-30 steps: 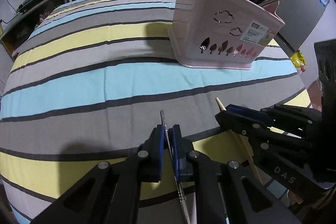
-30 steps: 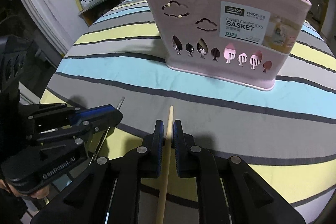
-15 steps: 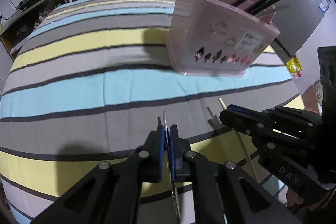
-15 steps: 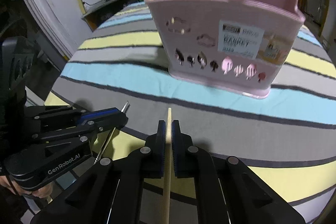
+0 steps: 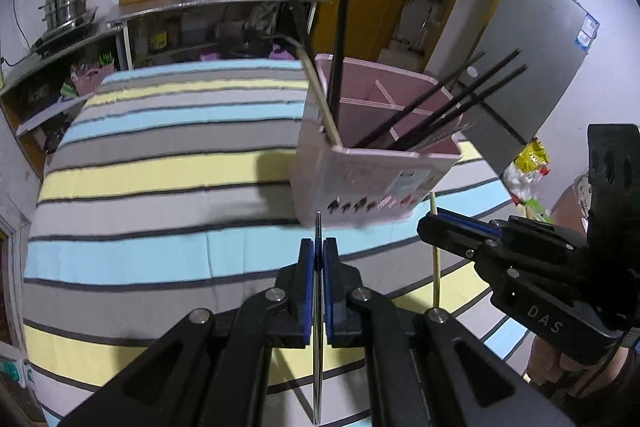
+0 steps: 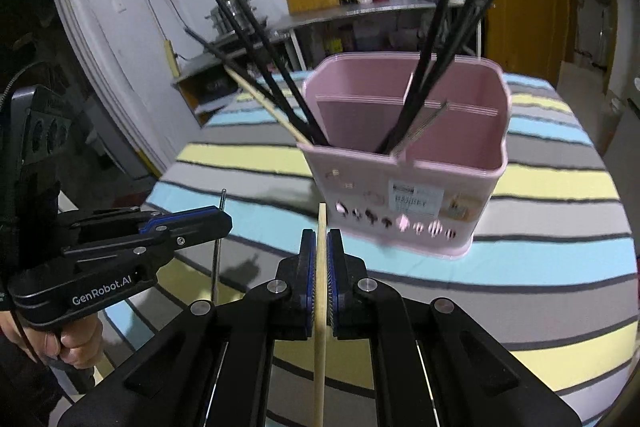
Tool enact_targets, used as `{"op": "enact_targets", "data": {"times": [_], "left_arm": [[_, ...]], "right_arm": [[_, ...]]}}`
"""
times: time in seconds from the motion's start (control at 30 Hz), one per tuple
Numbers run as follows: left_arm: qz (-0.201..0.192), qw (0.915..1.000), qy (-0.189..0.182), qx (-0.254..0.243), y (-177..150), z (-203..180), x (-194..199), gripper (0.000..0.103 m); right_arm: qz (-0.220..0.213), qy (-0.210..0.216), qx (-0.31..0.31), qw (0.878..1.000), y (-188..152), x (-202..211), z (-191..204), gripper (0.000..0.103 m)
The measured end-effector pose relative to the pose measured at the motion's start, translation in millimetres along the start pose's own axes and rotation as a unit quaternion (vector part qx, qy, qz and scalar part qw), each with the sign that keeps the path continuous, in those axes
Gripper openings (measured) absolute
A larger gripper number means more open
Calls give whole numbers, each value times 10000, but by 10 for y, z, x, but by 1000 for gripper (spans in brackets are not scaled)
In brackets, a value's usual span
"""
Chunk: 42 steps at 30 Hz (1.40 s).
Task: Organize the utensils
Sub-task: 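Lift both chopsticks upright and carry them over the pink basket, then lower the metal and wooden chopsticks into the basket and open both tools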
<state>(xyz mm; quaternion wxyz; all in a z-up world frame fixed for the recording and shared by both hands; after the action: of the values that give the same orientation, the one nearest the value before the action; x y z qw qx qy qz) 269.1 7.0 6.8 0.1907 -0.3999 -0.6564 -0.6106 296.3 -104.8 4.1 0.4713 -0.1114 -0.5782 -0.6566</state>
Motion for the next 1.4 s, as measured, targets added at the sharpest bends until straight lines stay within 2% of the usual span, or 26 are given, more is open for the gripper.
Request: {"op": "enact_targets", "data": {"times": [0.37, 1.0, 1.4], "left_arm": [[-452, 9989, 14, -117, 304, -70, 272, 5], [-352, 9993, 77, -117, 89, -172, 431, 5], [-464, 9989, -67, -34, 170, -274, 599, 5]], "right_arm": [[-531, -40, 43, 9986, 244, 286, 33, 5], [-584, -160, 108, 9981, -20, 691, 0, 5], [-946, -52, 0, 9955, 96, 882, 7, 5]]}}
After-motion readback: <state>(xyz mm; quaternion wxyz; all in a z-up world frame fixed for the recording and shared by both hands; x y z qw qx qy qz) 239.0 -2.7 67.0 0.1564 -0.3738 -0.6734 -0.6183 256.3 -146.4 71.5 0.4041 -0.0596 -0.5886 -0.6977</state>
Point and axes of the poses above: each gripper's, at about its wrist camera, not at the fingertips, and x roughly against the way its jaws point, z to its left, y to its top, the point moved 9 cm from there along -x, roughly the way its jaws point, and after that the axes turned 5 degrees about -x, right-handed, at the moved point
